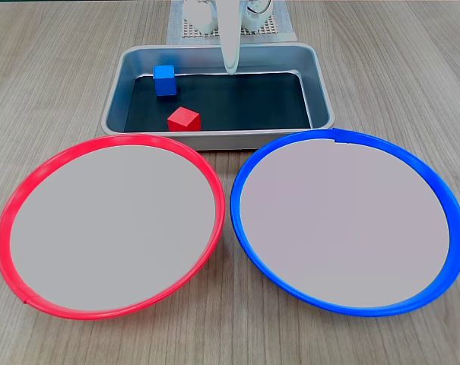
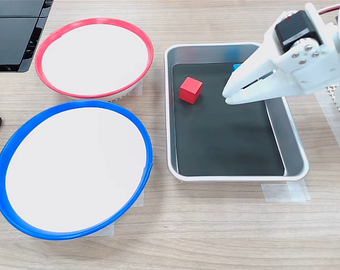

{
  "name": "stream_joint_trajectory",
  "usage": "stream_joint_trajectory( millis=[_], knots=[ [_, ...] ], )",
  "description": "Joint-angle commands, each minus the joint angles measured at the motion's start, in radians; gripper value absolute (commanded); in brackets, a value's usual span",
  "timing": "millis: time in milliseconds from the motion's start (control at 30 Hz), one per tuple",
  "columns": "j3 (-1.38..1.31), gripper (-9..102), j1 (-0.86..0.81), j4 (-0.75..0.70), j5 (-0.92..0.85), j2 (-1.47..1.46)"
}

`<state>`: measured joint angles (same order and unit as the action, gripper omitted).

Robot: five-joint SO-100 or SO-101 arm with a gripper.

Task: Move two blocks tray to matching dishes

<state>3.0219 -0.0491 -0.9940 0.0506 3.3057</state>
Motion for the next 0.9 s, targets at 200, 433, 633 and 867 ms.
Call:
stream_joint_trajectory(
  millis=[200, 433, 633, 867],
  knots=[
    [0.002, 0, 0.005, -0.002, -0.005, 0.023],
    [0.002, 0, 0.005, -0.002, -0.005, 0.023],
    [0.002, 0, 0.005, -0.002, -0.005, 0.023],
    [-0.006, 7, 0.026, -0.009, -0.078, 0.020]
  ],
)
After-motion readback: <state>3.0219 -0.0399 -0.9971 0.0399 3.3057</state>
